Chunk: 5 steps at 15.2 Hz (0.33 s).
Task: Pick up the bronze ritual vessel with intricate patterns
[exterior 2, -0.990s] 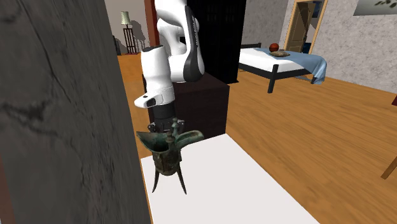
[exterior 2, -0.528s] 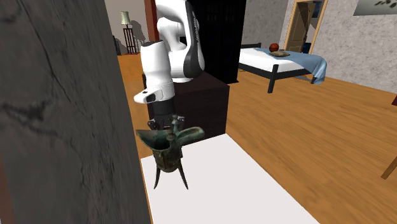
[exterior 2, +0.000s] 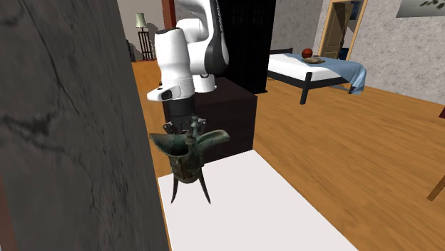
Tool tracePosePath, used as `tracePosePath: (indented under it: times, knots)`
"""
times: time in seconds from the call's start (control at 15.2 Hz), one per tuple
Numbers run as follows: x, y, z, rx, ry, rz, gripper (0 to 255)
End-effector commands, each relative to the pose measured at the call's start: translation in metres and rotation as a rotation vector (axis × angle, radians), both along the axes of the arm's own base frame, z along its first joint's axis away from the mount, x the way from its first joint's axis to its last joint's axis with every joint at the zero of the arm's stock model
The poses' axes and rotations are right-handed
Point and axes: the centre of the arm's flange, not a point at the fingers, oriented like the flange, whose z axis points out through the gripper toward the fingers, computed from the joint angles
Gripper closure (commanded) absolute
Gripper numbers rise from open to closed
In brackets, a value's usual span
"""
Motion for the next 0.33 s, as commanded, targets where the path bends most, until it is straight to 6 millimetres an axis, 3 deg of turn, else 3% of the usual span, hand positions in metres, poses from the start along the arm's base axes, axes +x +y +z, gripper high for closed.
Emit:
tracePosePath:
  times: [0.0,0.26]
  knots:
    - [0.000,0.000,0.011,-0.001,-0.002,0.000,255]
    - [0.000,0.000,0.023,-0.001,-0.002,0.000,255]
